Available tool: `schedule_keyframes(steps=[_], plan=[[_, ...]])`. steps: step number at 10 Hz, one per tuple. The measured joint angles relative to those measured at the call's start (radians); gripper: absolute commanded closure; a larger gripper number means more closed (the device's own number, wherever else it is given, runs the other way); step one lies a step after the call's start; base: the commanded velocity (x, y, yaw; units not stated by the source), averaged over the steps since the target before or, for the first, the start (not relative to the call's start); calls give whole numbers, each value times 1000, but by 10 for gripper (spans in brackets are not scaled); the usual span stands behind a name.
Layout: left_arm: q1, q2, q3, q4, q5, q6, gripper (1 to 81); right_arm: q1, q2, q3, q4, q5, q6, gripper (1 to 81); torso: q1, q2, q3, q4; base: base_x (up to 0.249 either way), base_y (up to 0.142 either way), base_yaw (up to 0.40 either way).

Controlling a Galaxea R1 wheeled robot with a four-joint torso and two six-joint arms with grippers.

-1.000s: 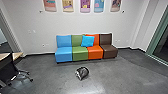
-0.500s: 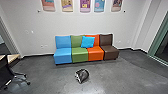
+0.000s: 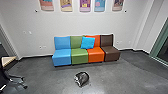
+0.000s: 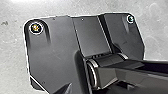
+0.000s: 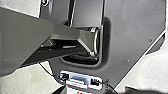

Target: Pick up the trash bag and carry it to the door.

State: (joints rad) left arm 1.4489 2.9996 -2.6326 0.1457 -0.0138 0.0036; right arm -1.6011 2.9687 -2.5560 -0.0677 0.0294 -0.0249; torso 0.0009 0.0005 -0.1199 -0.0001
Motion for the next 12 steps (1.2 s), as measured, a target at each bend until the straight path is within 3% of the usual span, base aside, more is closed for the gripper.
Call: schedule_keyframes(steps=[12], plan=[[0,0,0,0,-1,0,10,4,0,0,-1,0,0,10,0,0,0,0,170,0,0]])
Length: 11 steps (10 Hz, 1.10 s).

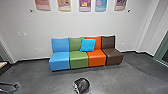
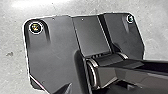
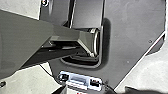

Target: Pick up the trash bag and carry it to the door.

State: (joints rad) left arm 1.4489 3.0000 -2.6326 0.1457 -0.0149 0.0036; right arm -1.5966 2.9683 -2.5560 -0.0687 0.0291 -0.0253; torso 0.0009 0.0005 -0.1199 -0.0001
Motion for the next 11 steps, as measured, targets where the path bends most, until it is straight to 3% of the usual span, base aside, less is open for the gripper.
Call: schedule_keyframes(steps=[6,11], plan=[[0,0,0,0,0,0,10,0,1,-6,0,1,0,10,0,0,0,0,150,0,0],[0,-1,1,0,0,0,10,-2,1,-10,0,1,0,10,0,0,0,0,147,67,0]])
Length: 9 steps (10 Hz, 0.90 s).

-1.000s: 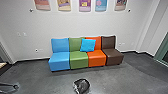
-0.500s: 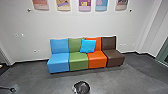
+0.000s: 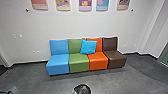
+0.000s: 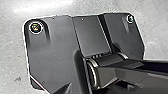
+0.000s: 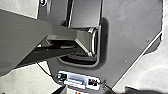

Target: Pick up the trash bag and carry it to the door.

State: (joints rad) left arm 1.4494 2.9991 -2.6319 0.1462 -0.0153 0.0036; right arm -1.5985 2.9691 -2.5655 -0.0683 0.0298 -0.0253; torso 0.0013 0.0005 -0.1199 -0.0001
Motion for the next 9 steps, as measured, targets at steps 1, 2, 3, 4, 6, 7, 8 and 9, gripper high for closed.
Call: schedule_keyframes(steps=[1,2,3,4,6,7,8,9], plan=[[0,-2,0,0,0,0,10,0,4,0,0,0,0,10,0,0,0,0,147,72,0],[0,-1,0,0,0,0,10,0,4,0,0,0,0,10,0,0,0,0,147,72,0],[0,-1,0,0,0,0,10,0,4,0,0,0,0,10,0,0,0,0,147,72,0],[0,-2,0,0,0,0,10,0,4,0,0,0,0,10,0,0,0,0,146,72,0],[0,-2,0,0,0,0,10,0,4,0,0,0,0,10,0,0,0,0,146,72,0],[0,-1,0,0,0,0,10,0,4,0,0,0,0,10,0,0,0,0,146,72,0],[0,-2,0,0,0,0,10,0,4,0,0,0,0,10,0,0,0,0,146,72,0],[0,-1,0,0,0,0,10,0,4,0,0,0,0,10,0,0,0,0,144,69,0]])
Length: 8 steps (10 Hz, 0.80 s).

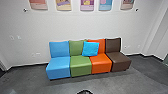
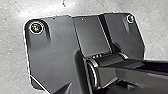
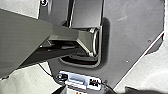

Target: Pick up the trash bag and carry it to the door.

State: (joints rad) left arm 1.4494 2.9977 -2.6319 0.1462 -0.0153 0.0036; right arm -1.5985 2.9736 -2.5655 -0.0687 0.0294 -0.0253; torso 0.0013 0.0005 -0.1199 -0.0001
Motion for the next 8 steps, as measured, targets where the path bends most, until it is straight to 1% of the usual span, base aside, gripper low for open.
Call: schedule_keyframes(steps=[8], plan=[[0,3,0,0,0,0,10,0,0,0,0,0,0,10,0,0,0,0,138,0,0]])
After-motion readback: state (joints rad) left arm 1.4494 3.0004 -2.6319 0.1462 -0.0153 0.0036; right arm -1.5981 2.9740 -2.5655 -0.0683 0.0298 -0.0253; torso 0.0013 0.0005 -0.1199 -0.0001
